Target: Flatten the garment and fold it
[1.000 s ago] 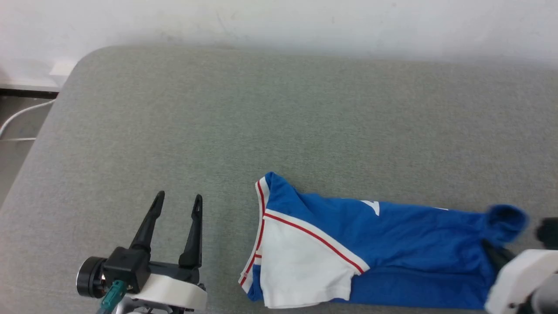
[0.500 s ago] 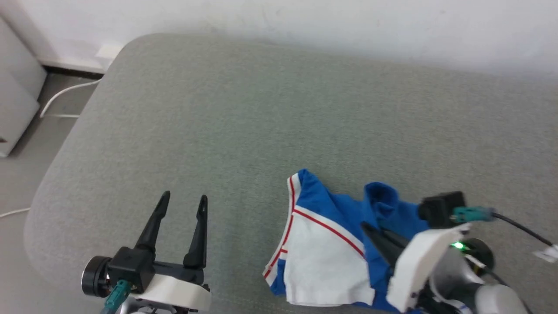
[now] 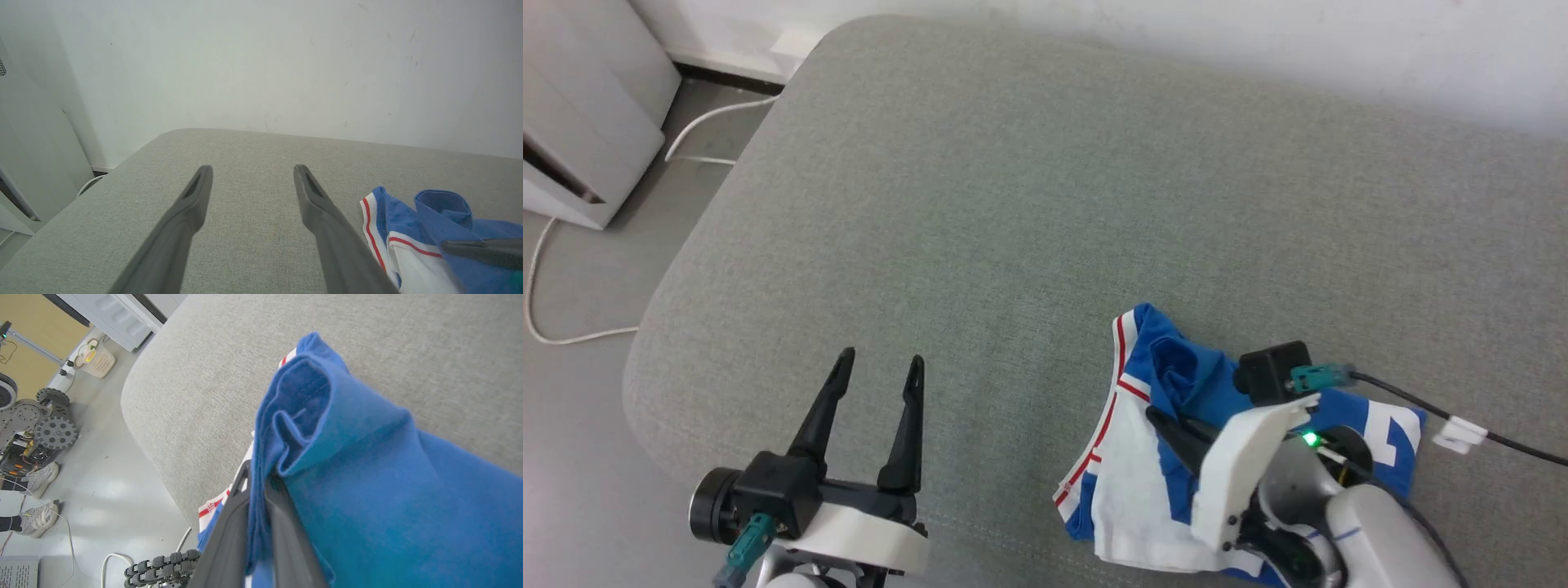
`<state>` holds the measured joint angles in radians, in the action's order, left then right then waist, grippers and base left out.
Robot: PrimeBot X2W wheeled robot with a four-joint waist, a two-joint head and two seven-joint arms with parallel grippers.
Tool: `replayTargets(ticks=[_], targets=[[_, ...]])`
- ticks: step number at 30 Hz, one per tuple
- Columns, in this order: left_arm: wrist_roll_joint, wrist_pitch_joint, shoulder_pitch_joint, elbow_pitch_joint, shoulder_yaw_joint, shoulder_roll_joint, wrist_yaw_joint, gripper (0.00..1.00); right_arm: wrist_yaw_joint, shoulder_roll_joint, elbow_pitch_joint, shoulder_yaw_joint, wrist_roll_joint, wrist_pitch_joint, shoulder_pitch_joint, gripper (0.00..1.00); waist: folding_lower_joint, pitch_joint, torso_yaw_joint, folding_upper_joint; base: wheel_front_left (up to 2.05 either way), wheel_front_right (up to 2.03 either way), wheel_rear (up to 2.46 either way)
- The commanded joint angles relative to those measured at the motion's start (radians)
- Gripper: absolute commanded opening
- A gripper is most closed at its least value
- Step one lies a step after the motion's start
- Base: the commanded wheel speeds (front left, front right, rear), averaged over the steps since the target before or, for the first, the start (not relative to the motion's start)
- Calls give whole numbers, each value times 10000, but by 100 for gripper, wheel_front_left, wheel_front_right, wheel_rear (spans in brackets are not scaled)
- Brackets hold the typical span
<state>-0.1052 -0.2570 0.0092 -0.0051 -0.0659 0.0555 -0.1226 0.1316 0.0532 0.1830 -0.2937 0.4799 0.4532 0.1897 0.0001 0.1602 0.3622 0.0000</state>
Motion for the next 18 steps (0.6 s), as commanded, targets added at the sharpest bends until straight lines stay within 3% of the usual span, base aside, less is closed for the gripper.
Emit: replayTargets(ticks=[1, 2, 7, 12, 18], targets=[[-36, -47, -157, 40, -29, -52, -45, 100, -9, -28, 201, -203, 49, -164, 272, 23, -1, 84, 82, 0, 0, 0, 0], [-42, -47, -172, 53, -45, -52, -39, 100, -9, -28, 334, -462, -85, -288, 419, 100, -1, 100, 89, 0, 0, 0, 0], [-42, -47, -218, 106, -67, -52, -20, 100, -9, -29, 778, -1192, -144, -903, 836, 100, -1, 24, -43, 0, 0, 0, 0], [3, -47, -183, 135, -39, -52, -21, 100, -9, 80, 873, -1357, -1185, -1529, 1380, 100, -1, -225, -431, 0, 0, 0, 0], [-45, -47, -107, 103, 54, -52, -33, 100, -9, 1373, 412, -1083, -2483, -2969, 2192, 100, -1, -613, -1132, 0, 0, 0, 0]])
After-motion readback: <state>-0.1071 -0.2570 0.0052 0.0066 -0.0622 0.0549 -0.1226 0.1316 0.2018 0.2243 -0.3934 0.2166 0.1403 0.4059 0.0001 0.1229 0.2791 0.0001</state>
